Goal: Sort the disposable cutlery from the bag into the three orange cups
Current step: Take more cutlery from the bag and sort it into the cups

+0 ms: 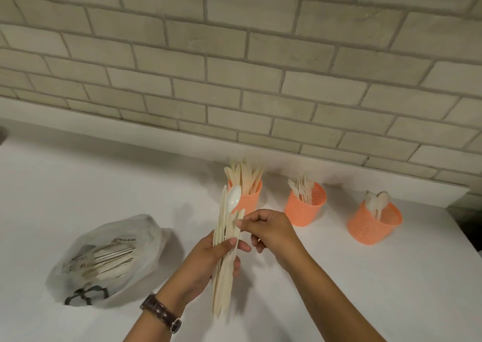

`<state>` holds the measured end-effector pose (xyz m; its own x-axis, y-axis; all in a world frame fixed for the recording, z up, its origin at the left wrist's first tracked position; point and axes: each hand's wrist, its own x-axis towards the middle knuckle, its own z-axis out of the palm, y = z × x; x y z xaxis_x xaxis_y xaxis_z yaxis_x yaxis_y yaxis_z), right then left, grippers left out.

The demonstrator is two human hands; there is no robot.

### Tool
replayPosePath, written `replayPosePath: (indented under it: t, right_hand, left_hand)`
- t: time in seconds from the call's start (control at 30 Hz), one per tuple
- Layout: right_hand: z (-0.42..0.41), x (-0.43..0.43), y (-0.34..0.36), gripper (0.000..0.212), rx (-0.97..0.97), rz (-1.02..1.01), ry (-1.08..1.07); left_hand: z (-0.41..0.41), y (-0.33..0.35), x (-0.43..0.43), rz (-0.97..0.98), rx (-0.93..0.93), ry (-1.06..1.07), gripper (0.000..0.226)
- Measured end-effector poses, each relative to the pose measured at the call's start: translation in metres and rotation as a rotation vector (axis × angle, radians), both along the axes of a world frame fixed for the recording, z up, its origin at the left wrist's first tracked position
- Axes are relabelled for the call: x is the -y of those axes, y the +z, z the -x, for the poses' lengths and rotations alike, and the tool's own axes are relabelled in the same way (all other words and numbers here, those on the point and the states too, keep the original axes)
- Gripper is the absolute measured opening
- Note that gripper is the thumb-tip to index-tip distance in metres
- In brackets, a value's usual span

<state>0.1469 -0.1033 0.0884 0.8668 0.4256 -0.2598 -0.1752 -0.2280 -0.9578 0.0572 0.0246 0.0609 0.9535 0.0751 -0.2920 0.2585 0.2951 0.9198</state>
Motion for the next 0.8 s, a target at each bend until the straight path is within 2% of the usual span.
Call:
replayPosePath:
  t: [0.17, 0.27, 0.33, 0.4, 0.63, 0.73, 0.8]
  right_hand:
    - [-0.005, -0.009, -0.001, 0.043, -0.29, -0.124, 0.198]
    - [-0.008, -0.015, -0.003, 0.04, -0.352, -0.172, 0.276]
    - [-0.009, -0.02, -0.004, 0.03, -0.336, -0.172, 0.272]
    - [-0.011, -0.023, -0.006, 0.016, -0.321, -0.172, 0.234]
    - [-0.03, -0.024, 0.002, 0.005, -0.257, -0.218, 0.052]
    - [-0.054, -0.021, 0.022, 0.007, -0.113, -0.286, -0.084]
    - [-0.073, -0.018, 0.038, 0.008, 0.085, -0.297, -0.248]
  left_hand:
    - [0.005, 0.001, -0.015, 0.146, 0.029, -0.029, 0.017]
    - [0.007, 0.003, -0.019, 0.152, 0.028, -0.037, 0.022]
    - [0.007, 0.004, -0.019, 0.135, 0.021, -0.049, 0.029]
    - [0.006, 0.005, -0.019, 0.127, 0.013, -0.046, 0.026]
    - [0.004, -0.003, -0.027, 0.234, -0.025, 0.161, 0.022]
    - [0.006, -0.01, -0.034, 0.204, -0.047, 0.226, 0.02]
    - [0.006, -0.014, -0.039, 0.169, -0.048, 0.24, 0.02]
